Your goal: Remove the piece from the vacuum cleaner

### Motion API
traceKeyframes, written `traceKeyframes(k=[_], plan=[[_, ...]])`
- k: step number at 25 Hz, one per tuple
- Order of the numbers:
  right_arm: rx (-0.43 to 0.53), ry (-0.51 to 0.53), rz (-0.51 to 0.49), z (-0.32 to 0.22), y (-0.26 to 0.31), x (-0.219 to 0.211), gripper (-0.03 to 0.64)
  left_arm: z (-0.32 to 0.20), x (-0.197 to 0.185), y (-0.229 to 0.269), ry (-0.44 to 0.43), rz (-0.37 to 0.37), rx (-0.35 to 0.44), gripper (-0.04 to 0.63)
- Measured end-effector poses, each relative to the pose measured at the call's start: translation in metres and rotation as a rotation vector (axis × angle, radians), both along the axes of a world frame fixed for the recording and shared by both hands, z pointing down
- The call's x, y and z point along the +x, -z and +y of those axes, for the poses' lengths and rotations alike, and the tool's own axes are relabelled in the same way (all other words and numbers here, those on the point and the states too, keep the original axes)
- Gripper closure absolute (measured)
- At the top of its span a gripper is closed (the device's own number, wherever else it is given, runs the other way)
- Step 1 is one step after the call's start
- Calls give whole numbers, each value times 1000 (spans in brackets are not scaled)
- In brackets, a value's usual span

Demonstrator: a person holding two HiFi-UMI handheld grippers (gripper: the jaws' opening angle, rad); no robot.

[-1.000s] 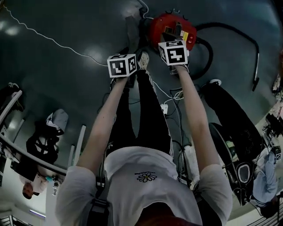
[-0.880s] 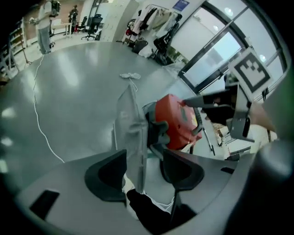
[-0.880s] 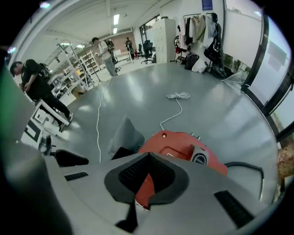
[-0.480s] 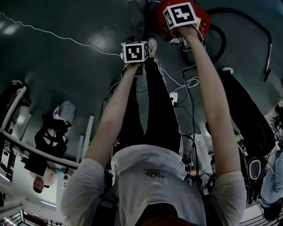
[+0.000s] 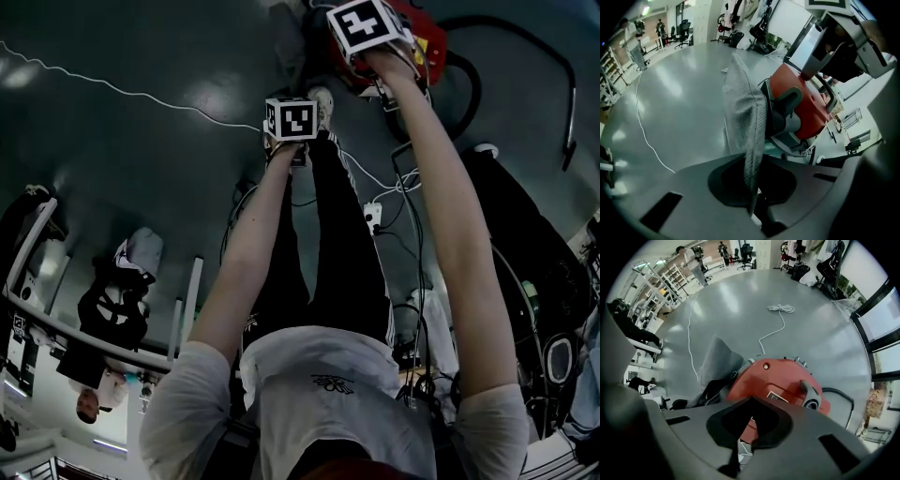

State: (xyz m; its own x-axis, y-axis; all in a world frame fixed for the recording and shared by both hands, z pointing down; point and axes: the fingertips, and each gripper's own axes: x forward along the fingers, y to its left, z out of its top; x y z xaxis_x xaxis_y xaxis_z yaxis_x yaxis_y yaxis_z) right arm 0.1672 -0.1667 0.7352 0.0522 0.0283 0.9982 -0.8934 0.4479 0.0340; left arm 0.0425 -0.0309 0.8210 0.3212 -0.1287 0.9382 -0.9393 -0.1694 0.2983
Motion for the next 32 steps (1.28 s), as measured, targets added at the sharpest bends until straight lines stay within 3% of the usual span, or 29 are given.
traceKeyframes(k=[4,9,16,21,26,29,32], plan=[[14,-19,7,-5,0,4,604,-5,-8,-2,-50,-1,74,578],[69,-35,-9,-3,-3,-1,604,-14,-21,-5,-72,53,106,578],[230,73,74,4,-5,-9,618,-17,-21,-4,-204,61,139,578],[109,-29,-56,3,-5,-2,618,-16,-24,-4,-275,-22,131,578],[-20,-11,-122,2,-4,-10,617,-20,-25,-6,-264,-64,155,578],[-24,-16,-137,1,-2,-10,617,-21,-26,0,-249,-38,201,578],[37,2,-124,3,1,-8,617,-21,-24,0,-216,11,197,578]])
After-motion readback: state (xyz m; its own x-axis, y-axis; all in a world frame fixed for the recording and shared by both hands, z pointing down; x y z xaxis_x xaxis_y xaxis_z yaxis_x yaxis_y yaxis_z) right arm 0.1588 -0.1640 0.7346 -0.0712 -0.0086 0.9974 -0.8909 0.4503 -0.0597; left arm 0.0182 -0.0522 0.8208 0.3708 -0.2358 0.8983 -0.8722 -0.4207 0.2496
